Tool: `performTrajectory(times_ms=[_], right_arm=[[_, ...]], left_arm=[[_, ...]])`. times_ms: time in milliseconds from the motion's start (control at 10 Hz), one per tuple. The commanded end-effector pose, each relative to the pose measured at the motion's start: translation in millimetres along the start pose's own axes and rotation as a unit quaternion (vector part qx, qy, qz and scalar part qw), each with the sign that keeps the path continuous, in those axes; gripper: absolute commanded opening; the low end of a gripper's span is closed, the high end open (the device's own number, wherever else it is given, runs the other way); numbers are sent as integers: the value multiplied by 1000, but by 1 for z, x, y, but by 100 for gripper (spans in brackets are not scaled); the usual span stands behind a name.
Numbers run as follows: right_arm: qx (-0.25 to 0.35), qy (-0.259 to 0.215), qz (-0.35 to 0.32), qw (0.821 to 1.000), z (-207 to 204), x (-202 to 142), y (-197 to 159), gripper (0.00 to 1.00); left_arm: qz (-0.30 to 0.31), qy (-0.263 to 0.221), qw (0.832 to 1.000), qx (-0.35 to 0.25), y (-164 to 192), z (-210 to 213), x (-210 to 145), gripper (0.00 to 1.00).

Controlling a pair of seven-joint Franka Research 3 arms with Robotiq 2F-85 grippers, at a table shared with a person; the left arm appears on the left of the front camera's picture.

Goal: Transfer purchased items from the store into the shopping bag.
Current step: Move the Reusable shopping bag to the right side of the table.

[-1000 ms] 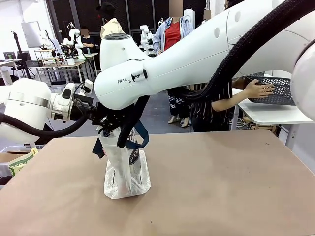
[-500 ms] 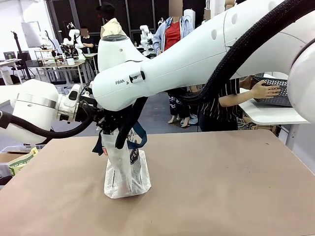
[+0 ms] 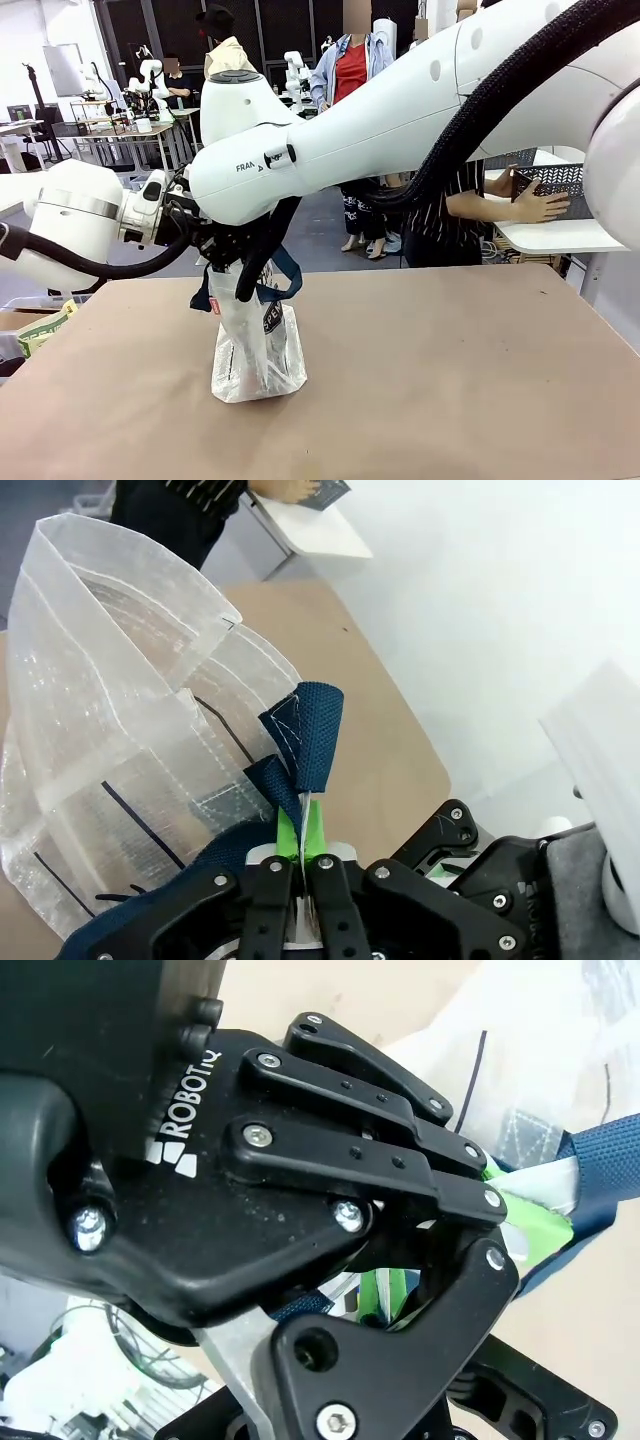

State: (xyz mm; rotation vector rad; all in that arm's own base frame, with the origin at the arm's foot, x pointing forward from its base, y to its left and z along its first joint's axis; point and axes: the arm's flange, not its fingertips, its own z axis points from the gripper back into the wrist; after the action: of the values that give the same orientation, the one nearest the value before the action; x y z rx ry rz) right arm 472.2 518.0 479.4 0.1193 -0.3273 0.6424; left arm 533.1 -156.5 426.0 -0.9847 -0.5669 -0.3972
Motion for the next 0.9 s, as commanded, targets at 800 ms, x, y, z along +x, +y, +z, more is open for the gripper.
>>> performTrajectory(times_ms=[800], right_arm=[[1, -24, -41, 999, 14, -14, -9, 27]], left_arm=[[14, 14, 999, 33, -4, -8, 7, 0]])
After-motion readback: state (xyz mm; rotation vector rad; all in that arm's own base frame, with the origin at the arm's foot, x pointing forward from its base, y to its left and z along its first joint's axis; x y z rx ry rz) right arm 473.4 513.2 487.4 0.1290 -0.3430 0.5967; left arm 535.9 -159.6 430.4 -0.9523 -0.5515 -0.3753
